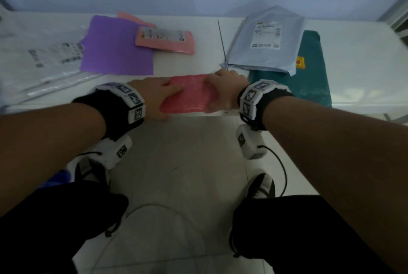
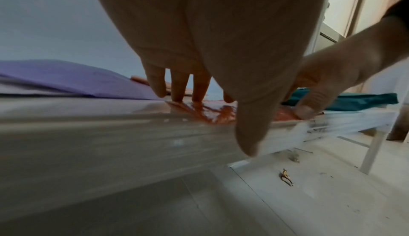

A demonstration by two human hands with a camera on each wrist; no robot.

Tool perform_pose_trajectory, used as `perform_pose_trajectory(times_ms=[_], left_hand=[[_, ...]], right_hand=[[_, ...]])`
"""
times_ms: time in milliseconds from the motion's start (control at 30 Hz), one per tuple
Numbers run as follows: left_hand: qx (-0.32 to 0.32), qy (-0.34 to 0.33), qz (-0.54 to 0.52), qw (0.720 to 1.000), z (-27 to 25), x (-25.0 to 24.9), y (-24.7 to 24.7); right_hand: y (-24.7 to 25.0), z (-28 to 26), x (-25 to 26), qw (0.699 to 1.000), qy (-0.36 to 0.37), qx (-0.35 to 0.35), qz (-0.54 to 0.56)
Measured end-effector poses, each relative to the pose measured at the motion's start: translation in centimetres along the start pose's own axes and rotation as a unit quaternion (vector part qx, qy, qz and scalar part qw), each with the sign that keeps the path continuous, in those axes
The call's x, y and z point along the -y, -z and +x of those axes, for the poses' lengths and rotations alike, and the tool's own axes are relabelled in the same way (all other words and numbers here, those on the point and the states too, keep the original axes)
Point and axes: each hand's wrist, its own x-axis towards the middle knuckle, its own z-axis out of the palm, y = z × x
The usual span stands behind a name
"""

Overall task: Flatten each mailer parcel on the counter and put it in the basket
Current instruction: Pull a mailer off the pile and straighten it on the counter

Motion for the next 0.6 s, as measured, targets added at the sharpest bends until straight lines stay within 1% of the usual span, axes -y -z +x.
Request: perform_pose_trajectory(times_ms=[67, 133, 233, 333, 400, 467, 533, 567, 600], left_hand=[[-0.045, -0.006, -0.066, 0.997, -0.5, -0.5, 0.7], [-0.087, 0.008, -0.118, 0.989, -0.9, -0.5, 1.9], [-0.156, 0.044, -0.144, 0.976, -1.4, 0.5, 4.3], [-0.213, 0.077, -0.192, 0.955, -1.8, 1.8, 6.6], [-0.243, 0.087, -0.217, 0.942, -1.9, 2.5, 7.6], [-0.250, 0.094, -0.233, 0.935, -1.8, 3.2, 8.0], [-0.224, 0.116, -0.265, 0.931, -1.6, 3.8, 7.8], [-0.208, 0.129, -0.284, 0.927, -1.4, 4.1, 7.4], [-0.200, 0.139, -0.301, 0.922, -1.2, 4.2, 6.9]], right_hand=[[0.0, -0.4, 0.4, 0.999, -0.005, 0.014, -0.035], [0.4, -0.5, 0.1, 1.000, -0.012, -0.015, -0.020], [2.8, 0.0, -1.4, 0.989, -0.037, -0.051, 0.131], [5.4, 0.2, -2.3, 0.963, -0.059, -0.108, 0.239], [6.1, 0.9, -2.4, 0.944, -0.070, -0.135, 0.293], [6.2, 1.4, -2.0, 0.926, -0.077, -0.152, 0.336], [6.2, 1.7, -1.6, 0.909, -0.083, -0.176, 0.369], [6.1, 1.6, -1.4, 0.904, -0.088, -0.170, 0.382], [5.8, 1.6, -1.4, 0.905, -0.094, -0.147, 0.387]])
